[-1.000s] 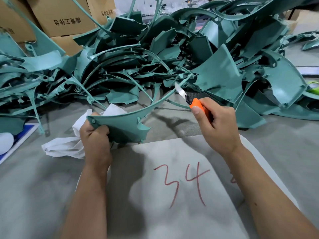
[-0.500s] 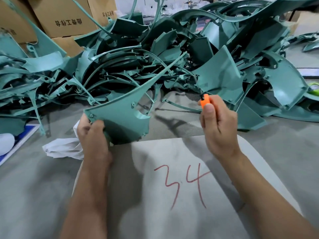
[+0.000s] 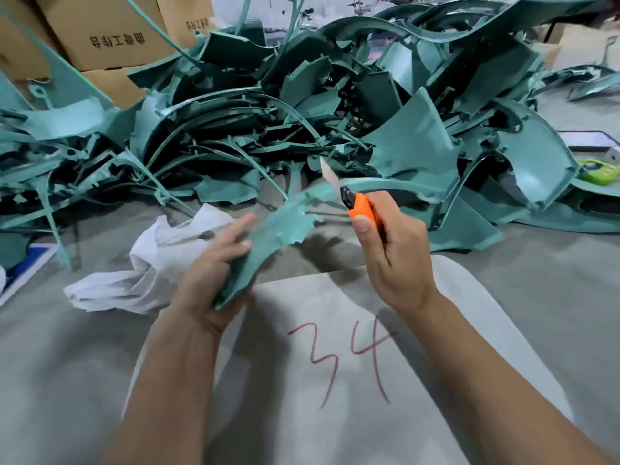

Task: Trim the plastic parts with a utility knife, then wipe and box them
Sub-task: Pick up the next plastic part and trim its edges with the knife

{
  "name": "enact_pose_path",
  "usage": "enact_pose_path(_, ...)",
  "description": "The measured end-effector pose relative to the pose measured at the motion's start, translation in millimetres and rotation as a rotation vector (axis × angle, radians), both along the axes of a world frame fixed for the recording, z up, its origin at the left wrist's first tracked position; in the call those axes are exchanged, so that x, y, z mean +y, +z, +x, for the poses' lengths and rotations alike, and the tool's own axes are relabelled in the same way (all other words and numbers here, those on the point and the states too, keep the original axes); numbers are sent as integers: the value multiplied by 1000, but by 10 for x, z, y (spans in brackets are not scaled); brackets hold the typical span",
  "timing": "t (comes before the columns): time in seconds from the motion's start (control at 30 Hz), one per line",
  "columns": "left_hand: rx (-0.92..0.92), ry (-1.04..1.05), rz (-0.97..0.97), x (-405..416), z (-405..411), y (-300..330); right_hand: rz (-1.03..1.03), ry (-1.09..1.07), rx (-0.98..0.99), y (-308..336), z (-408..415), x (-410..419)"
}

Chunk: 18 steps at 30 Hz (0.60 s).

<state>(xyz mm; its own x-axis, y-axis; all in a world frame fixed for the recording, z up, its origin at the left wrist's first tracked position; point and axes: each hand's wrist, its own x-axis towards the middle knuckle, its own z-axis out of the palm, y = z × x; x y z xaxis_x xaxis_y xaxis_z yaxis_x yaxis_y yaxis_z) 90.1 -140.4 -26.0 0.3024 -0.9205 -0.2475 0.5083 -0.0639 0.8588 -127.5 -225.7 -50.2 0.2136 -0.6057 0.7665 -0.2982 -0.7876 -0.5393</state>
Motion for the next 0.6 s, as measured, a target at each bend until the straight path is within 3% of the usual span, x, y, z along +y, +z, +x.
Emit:
enact_pose_path(0.07,207,-168,118,-23,-73,-47,16,-27,81,-21,-5,-10)
enact_pose_path(0.13,298,-231,166,-54,-100,-79,25,-50,157,-35,-6,-14)
enact_pose_path(0.23,334,-274,170,-64,-92,-91,42,-71,208,-40,-1,-11)
enact_pose_path(0.37,568,-391,113,-17,-49,-90,4,-96,212,-38,-10,-7)
enact_pose_path(0.6,668,-455,65,-17,-16,-120,2,-180,246,-49,-50,-45)
